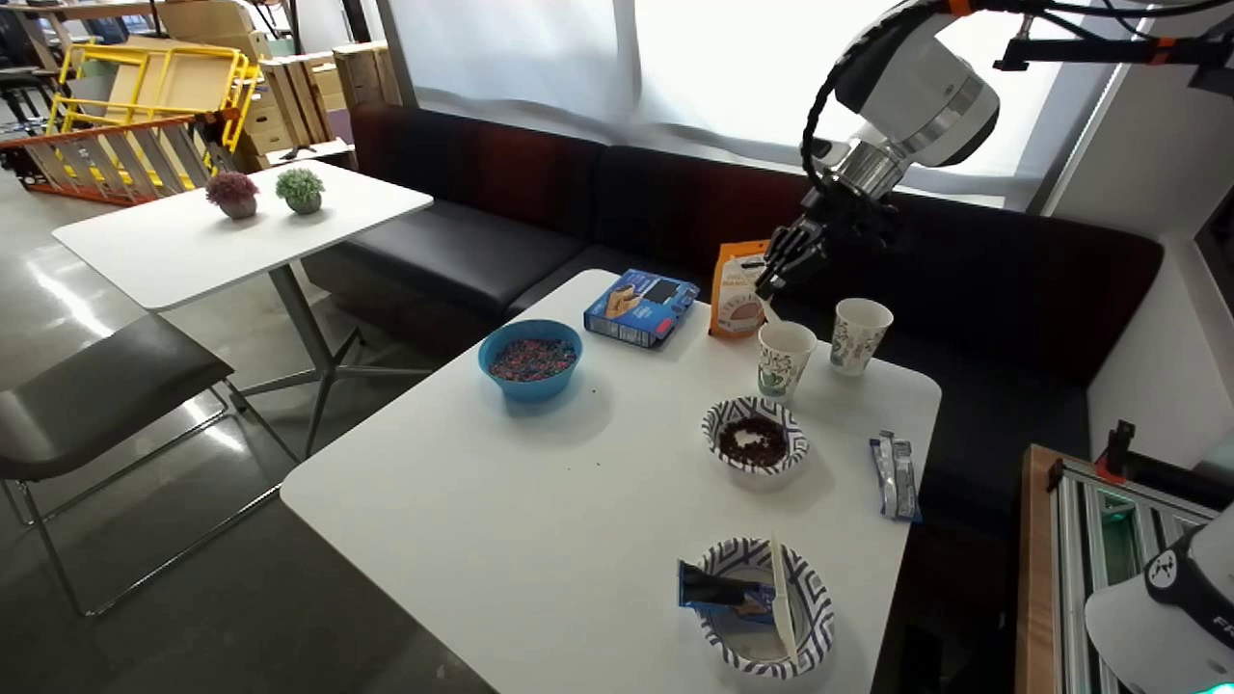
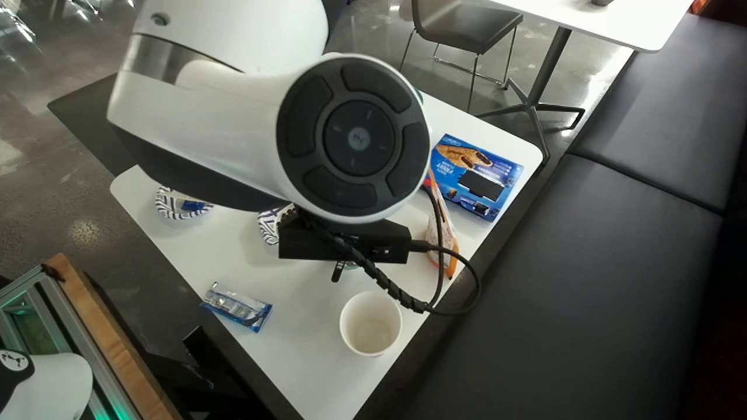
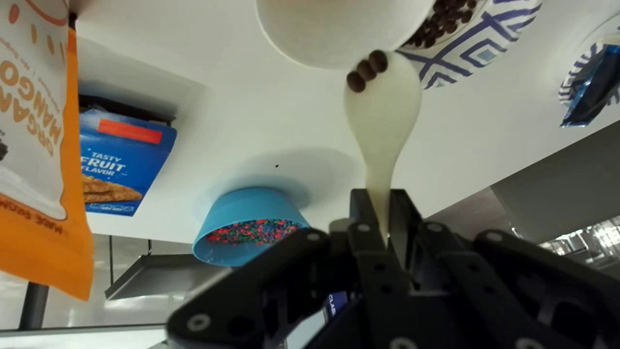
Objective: Use the white spoon to place some contents from the black and white bowl into the coffee cup on the left.
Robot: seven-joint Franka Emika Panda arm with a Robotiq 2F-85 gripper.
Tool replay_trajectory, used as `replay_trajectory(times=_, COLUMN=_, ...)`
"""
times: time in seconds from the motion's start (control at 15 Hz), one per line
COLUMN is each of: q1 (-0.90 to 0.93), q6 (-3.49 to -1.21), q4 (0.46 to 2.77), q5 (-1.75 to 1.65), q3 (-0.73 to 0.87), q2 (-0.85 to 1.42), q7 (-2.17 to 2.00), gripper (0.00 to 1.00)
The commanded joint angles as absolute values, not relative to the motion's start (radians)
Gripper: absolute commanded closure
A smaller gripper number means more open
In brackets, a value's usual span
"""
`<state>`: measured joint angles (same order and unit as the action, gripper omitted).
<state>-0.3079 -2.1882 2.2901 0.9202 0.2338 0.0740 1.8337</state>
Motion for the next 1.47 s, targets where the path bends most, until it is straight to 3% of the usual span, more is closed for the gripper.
replay_trajectory(times=0.0, q1=-0.311, q6=-2.200, q4=2.304, q5=1.026, q3=0.248, q2=0.067, q7=1.916, gripper=0.96)
replay_trajectory(times=0.87, q1=-0.342, q6=-2.021, q4=2.289, q5=1.032, q3=0.302, q2=0.078, q7=1.950, gripper=0.96)
replay_trajectory(times=1.4, q1=-0.246, q6=-2.370, q4=2.388, q5=0.977, q3=0.229, q2=-0.049, q7=1.936, gripper=0.96)
